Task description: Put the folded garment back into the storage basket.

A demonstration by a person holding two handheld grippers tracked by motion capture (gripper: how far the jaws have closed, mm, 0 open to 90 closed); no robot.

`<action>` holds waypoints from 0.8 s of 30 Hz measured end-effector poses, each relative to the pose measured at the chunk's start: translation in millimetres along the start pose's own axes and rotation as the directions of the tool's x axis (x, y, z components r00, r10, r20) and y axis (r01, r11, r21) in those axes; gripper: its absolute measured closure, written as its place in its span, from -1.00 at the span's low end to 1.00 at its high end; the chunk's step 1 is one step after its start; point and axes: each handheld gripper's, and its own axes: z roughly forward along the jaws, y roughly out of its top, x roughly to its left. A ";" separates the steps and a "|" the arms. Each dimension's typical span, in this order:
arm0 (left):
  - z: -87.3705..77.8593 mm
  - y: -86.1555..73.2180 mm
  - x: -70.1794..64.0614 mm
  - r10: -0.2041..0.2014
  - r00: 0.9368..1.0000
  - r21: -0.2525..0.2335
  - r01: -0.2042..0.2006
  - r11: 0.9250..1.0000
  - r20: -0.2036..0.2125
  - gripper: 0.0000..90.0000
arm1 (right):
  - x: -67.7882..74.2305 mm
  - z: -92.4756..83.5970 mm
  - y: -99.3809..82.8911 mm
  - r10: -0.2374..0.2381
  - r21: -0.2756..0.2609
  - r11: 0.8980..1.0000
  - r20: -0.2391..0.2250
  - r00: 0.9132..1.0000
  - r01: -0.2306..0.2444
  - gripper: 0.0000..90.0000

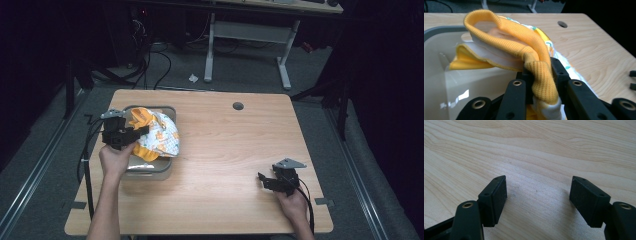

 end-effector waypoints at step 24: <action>25.4 -15.1 17.7 0.005 0.996 0.117 0.006 0.993 -0.089 0.71 | -0.1 0.1 0.0 -0.001 -0.001 1.000 0.000 1.000 0.001 -0.32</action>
